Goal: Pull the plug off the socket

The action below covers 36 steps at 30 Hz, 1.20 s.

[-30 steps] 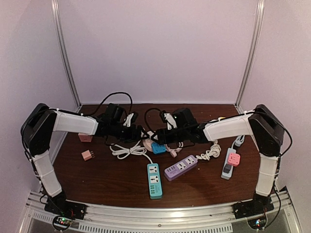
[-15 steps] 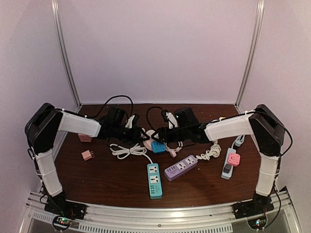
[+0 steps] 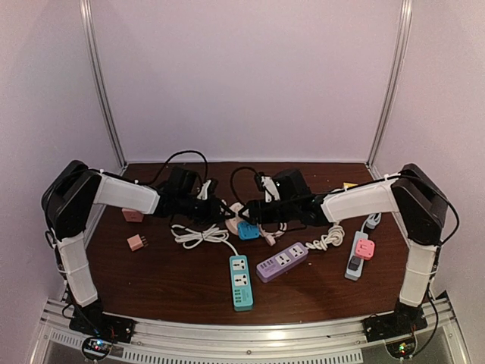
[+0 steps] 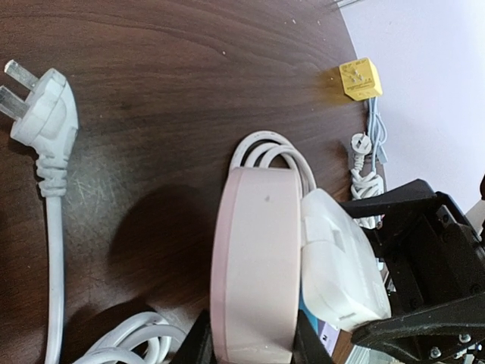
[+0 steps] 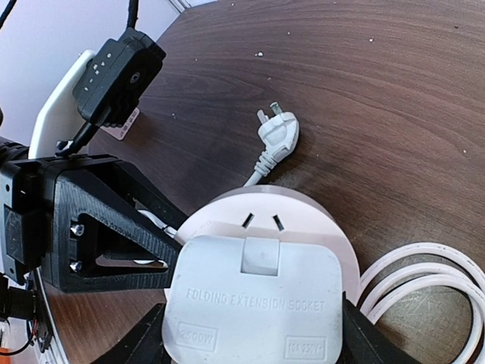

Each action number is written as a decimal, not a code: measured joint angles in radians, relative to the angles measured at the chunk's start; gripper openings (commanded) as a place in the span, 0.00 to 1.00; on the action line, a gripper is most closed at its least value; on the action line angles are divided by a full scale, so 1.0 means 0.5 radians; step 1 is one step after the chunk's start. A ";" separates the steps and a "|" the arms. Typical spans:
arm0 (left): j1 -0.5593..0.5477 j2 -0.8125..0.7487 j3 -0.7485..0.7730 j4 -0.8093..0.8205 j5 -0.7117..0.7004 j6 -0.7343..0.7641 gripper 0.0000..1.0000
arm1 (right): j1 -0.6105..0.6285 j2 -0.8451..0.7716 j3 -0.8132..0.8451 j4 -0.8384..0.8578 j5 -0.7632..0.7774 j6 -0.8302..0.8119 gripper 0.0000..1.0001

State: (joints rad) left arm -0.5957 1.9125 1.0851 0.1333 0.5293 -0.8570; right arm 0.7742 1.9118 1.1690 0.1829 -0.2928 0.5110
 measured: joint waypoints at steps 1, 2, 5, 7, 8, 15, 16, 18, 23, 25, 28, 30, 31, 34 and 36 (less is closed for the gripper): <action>-0.005 0.005 0.009 -0.005 -0.006 -0.010 0.00 | 0.001 -0.008 -0.005 -0.003 0.012 0.004 0.24; -0.011 0.008 0.014 -0.006 -0.011 -0.019 0.00 | 0.001 -0.018 -0.009 -0.013 0.027 0.005 0.24; -0.029 0.014 0.025 -0.008 -0.034 -0.052 0.00 | 0.011 -0.040 -0.018 -0.035 0.079 0.005 0.24; -0.034 0.025 0.037 -0.012 -0.037 -0.073 0.00 | 0.022 -0.050 -0.022 -0.047 0.117 0.002 0.24; -0.036 0.030 0.042 -0.014 -0.037 -0.084 0.00 | 0.025 -0.051 -0.025 -0.049 0.130 0.002 0.24; -0.042 0.039 0.060 -0.049 -0.064 -0.134 0.00 | 0.034 -0.070 -0.052 -0.040 0.170 0.002 0.23; -0.040 0.043 0.061 -0.066 -0.082 -0.150 0.00 | 0.035 -0.101 -0.069 -0.036 0.182 0.003 0.23; -0.027 0.061 0.061 -0.082 -0.086 -0.182 0.00 | 0.034 -0.167 -0.074 -0.027 0.207 0.003 0.23; -0.024 0.066 0.072 -0.105 -0.088 -0.200 0.00 | 0.018 -0.302 -0.060 0.033 0.227 0.004 0.23; -0.024 0.066 0.076 -0.114 -0.088 -0.198 0.00 | 0.005 -0.306 -0.042 0.024 0.227 0.003 0.23; -0.024 0.073 0.104 -0.144 -0.088 -0.189 0.00 | -0.014 -0.305 0.000 -0.092 0.233 -0.011 0.23; -0.024 0.077 0.131 -0.178 -0.094 -0.172 0.00 | -0.039 -0.297 0.060 -0.211 0.255 -0.026 0.24; -0.024 0.080 0.153 -0.207 -0.101 -0.158 0.00 | -0.060 -0.291 0.095 -0.272 0.271 -0.032 0.24; -0.024 0.094 0.215 -0.272 -0.125 -0.114 0.05 | -0.160 -0.277 0.163 -0.408 0.304 -0.046 0.24; -0.024 0.117 0.268 -0.314 -0.134 -0.083 0.07 | -0.241 -0.268 0.175 -0.478 0.327 -0.065 0.24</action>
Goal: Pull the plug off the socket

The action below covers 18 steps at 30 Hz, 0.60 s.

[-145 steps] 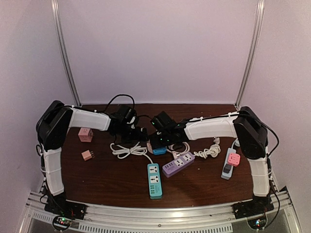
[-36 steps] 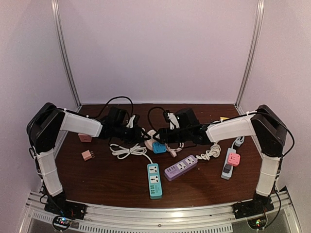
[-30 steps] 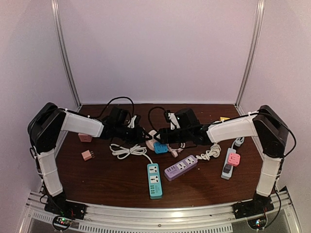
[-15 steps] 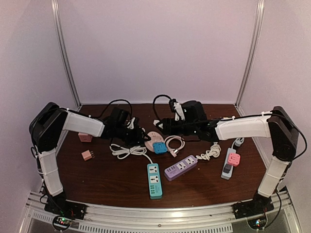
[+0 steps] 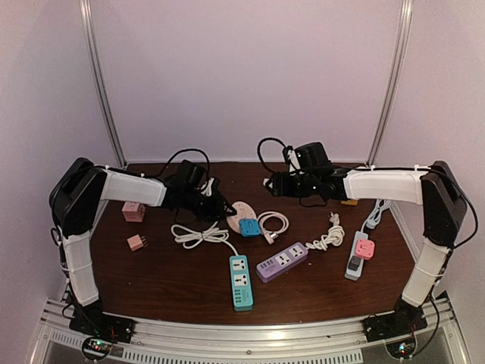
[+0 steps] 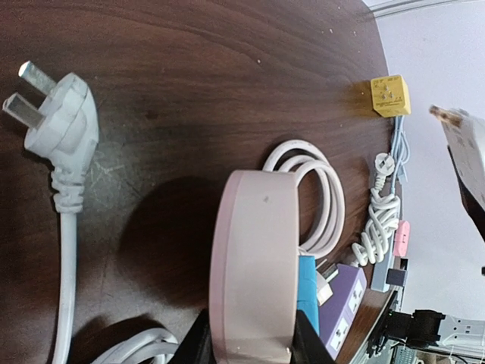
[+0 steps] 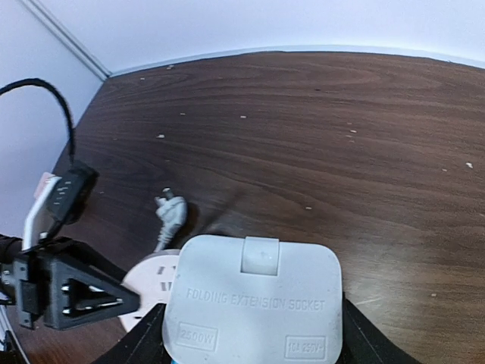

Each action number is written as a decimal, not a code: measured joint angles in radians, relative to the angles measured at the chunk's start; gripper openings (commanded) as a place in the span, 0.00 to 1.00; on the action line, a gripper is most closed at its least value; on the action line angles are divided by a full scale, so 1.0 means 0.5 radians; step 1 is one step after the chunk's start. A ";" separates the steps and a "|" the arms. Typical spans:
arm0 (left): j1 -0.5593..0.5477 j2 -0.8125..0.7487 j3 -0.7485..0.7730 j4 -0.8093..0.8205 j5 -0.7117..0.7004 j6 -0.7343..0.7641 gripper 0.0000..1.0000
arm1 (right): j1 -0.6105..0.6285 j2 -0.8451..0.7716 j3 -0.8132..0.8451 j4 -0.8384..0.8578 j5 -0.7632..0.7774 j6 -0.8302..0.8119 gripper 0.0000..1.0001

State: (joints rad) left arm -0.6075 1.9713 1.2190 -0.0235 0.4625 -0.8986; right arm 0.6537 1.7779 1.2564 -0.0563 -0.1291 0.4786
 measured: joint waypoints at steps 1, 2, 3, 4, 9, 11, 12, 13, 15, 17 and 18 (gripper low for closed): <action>0.000 0.014 0.025 -0.013 -0.004 0.016 0.07 | -0.044 0.011 0.003 -0.035 0.015 -0.011 0.24; 0.000 0.031 0.050 -0.019 -0.007 0.031 0.07 | -0.082 0.027 0.004 -0.063 0.034 -0.021 0.24; 0.001 0.048 0.073 -0.022 -0.008 0.040 0.07 | -0.120 0.047 0.004 -0.094 0.053 -0.034 0.24; 0.002 0.063 0.091 -0.024 -0.008 0.051 0.07 | -0.162 0.072 0.004 -0.124 0.079 -0.055 0.25; 0.005 0.087 0.116 -0.024 -0.003 0.069 0.07 | -0.269 0.162 0.004 -0.198 0.185 -0.144 0.26; 0.005 0.087 0.117 -0.024 -0.003 0.073 0.07 | -0.302 0.192 0.009 -0.198 0.215 -0.178 0.27; 0.005 0.088 0.117 -0.024 -0.003 0.074 0.07 | -0.312 0.206 0.018 -0.198 0.220 -0.186 0.28; 0.005 0.088 0.117 -0.024 -0.002 0.075 0.07 | -0.323 0.227 0.034 -0.196 0.227 -0.201 0.28; 0.005 0.088 0.117 -0.024 -0.002 0.077 0.07 | -0.345 0.264 0.063 -0.194 0.242 -0.228 0.29; 0.005 0.088 0.117 -0.024 -0.002 0.082 0.07 | -0.362 0.297 0.094 -0.195 0.254 -0.242 0.30; 0.005 0.088 0.116 -0.024 -0.002 0.082 0.06 | -0.368 0.310 0.107 -0.192 0.257 -0.250 0.30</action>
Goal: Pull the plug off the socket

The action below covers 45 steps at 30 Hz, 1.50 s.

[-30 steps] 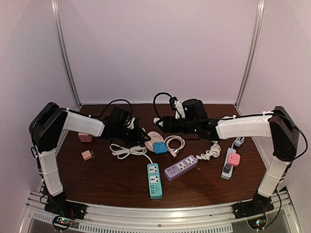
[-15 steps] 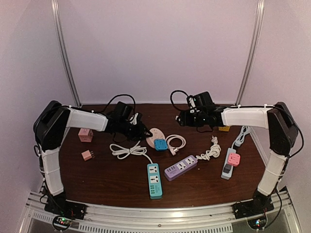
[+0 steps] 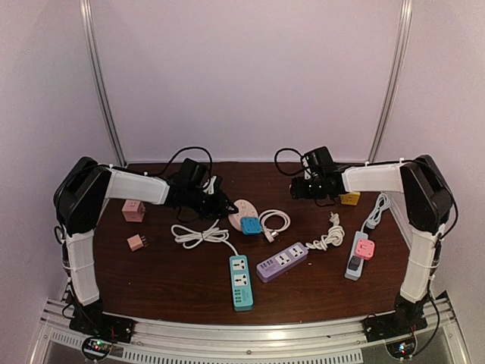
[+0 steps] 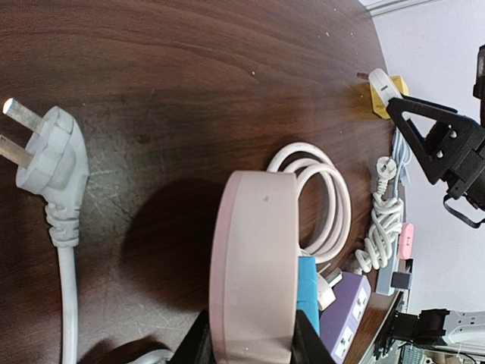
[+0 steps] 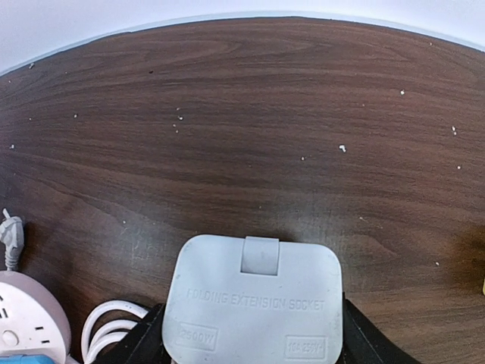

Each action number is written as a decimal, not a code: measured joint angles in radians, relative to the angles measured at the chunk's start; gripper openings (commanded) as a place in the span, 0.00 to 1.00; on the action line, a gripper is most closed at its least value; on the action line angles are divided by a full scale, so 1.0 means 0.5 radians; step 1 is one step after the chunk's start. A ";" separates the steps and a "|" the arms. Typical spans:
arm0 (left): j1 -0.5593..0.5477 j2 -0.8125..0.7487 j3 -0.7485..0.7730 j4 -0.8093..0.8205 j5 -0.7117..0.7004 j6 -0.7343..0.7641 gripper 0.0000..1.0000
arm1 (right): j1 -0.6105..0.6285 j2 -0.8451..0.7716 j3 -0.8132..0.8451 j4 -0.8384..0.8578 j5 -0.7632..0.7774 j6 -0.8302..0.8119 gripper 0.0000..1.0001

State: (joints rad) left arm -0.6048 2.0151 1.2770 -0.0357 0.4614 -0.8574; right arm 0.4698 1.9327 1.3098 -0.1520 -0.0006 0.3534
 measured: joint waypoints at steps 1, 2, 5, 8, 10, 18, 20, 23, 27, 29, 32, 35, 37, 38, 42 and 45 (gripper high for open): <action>0.000 -0.001 0.001 0.000 0.000 0.002 0.06 | -0.003 0.017 0.015 0.002 0.003 -0.011 0.31; 0.000 -0.001 0.001 0.000 0.000 0.005 0.06 | -0.010 0.035 0.027 0.008 0.005 -0.021 0.31; 0.000 -0.001 0.000 0.001 0.000 0.010 0.06 | -0.011 0.066 0.028 0.015 0.011 -0.034 0.33; 0.000 0.000 0.000 0.001 -0.001 0.014 0.05 | -0.011 0.095 0.022 0.021 0.014 -0.043 0.34; 0.000 -0.001 0.000 0.000 -0.001 0.014 0.05 | -0.011 0.096 -0.007 0.044 0.019 -0.057 0.35; 0.000 -0.001 -0.001 0.001 -0.002 0.014 0.05 | -0.009 0.087 -0.211 0.175 0.043 -0.062 0.41; 0.000 -0.001 -0.002 0.002 -0.002 0.014 0.05 | -0.008 0.069 -0.252 0.208 0.043 -0.050 0.45; 0.000 -0.001 -0.003 0.003 -0.002 0.014 0.05 | -0.008 0.021 -0.343 0.230 0.044 -0.019 0.51; 0.000 -0.001 -0.007 0.010 -0.002 0.013 0.05 | -0.006 -0.026 -0.433 0.220 0.043 0.003 0.68; 0.000 -0.001 -0.009 0.014 -0.002 0.012 0.04 | -0.005 -0.043 -0.443 0.204 0.041 0.021 0.76; 0.000 -0.001 -0.014 0.025 -0.002 0.004 0.04 | 0.008 -0.066 -0.443 0.159 0.031 0.030 0.89; 0.001 -0.001 -0.028 0.047 -0.001 -0.018 0.04 | 0.023 -0.095 -0.435 0.102 0.024 0.045 0.97; 0.002 -0.001 -0.037 0.064 0.002 -0.033 0.04 | 0.046 -0.114 -0.402 0.045 0.014 0.037 0.99; 0.003 -0.001 -0.041 0.070 0.004 -0.037 0.04 | 0.063 -0.128 -0.374 0.018 0.010 0.034 0.99; 0.004 -0.001 -0.046 0.079 0.004 -0.053 0.04 | 0.121 -0.179 -0.293 -0.038 -0.036 0.042 0.98; 0.004 -0.001 -0.050 0.085 0.005 -0.064 0.03 | 0.191 -0.220 -0.236 -0.076 -0.102 0.063 0.97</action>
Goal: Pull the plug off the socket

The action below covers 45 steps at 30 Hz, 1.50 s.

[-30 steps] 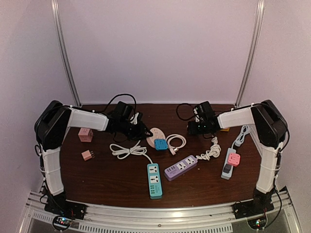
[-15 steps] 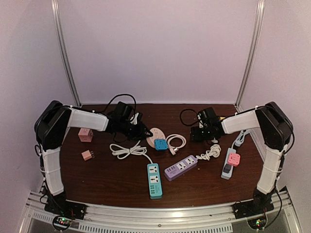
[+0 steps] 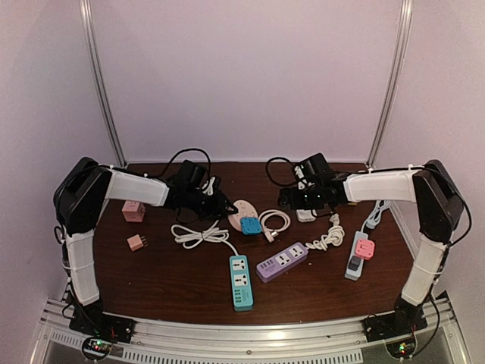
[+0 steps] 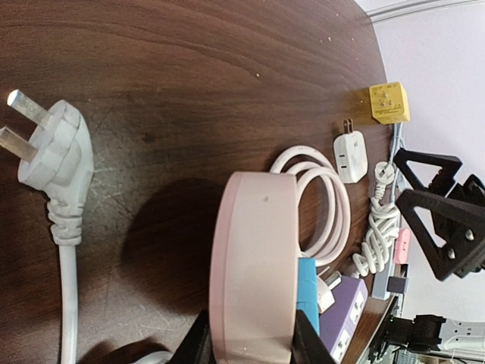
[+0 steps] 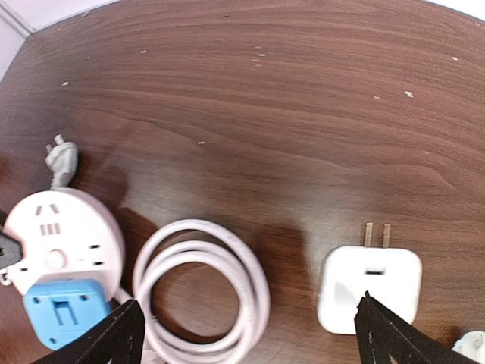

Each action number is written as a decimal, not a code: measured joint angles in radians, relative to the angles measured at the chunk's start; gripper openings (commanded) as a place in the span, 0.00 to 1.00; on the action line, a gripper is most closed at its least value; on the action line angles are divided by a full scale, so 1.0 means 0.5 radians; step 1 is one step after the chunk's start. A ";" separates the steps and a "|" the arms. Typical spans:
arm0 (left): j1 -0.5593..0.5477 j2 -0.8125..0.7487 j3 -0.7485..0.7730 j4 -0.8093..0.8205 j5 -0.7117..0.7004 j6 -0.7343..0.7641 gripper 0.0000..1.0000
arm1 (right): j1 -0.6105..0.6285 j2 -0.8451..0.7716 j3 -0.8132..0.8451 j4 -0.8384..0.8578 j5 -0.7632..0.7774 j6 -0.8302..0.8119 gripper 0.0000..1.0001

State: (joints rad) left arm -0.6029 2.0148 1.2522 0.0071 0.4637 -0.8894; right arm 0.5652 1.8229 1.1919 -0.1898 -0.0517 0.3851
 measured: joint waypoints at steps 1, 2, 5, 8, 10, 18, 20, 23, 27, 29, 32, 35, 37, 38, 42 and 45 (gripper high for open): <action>0.000 0.000 -0.001 0.001 0.000 -0.002 0.03 | 0.028 -0.005 0.015 -0.005 -0.013 0.007 0.97; 0.000 0.000 -0.001 0.002 0.000 -0.006 0.03 | 0.066 -0.007 0.038 -0.014 -0.036 0.014 0.96; 0.001 0.001 -0.002 0.005 0.000 -0.015 0.03 | 0.185 -0.007 0.088 -0.027 -0.114 0.035 0.95; 0.004 0.004 -0.002 0.008 0.003 -0.021 0.03 | 0.298 -0.002 0.128 -0.035 -0.204 0.066 0.95; 0.008 0.009 -0.002 0.017 0.012 -0.022 0.03 | 0.354 0.016 0.164 -0.037 -0.253 0.079 0.95; 0.036 0.037 -0.001 0.043 0.081 -0.023 0.03 | 0.417 0.185 0.259 -0.032 -0.397 0.103 0.95; 0.041 0.047 0.006 0.044 0.095 -0.022 0.03 | 0.417 0.233 0.274 -0.033 -0.426 0.103 0.95; 0.048 0.056 0.013 0.047 0.114 -0.022 0.03 | 0.417 0.314 0.320 -0.033 -0.463 0.102 0.95; 0.051 0.060 0.015 0.047 0.121 -0.022 0.03 | 0.417 0.385 0.366 -0.031 -0.490 0.098 0.93; 0.052 0.064 0.020 0.047 0.123 -0.022 0.03 | 0.417 0.409 0.388 -0.031 -0.497 0.096 0.91; 0.052 0.069 0.024 0.052 0.124 -0.022 0.02 | 0.417 0.441 0.410 -0.022 -0.507 0.094 0.82; 0.052 0.069 0.024 0.051 0.127 -0.021 0.02 | 0.417 0.448 0.414 -0.020 -0.508 0.101 0.72; 0.053 0.070 0.024 0.052 0.126 -0.021 0.02 | 0.409 0.451 0.414 -0.019 -0.509 0.111 0.63; 0.053 0.070 0.024 0.052 0.125 -0.021 0.02 | 0.404 0.451 0.414 -0.018 -0.513 0.111 0.58; 0.053 0.072 0.027 0.050 0.119 -0.021 0.00 | 0.404 0.451 0.414 -0.018 -0.510 0.133 0.41; 0.052 0.074 0.031 0.046 0.114 -0.020 0.00 | 0.404 0.451 0.414 -0.018 -0.508 0.136 0.39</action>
State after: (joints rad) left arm -0.5770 2.0518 1.2678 0.0299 0.5205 -0.8993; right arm 0.7670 2.0483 1.3991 -0.1986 -0.3058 0.4530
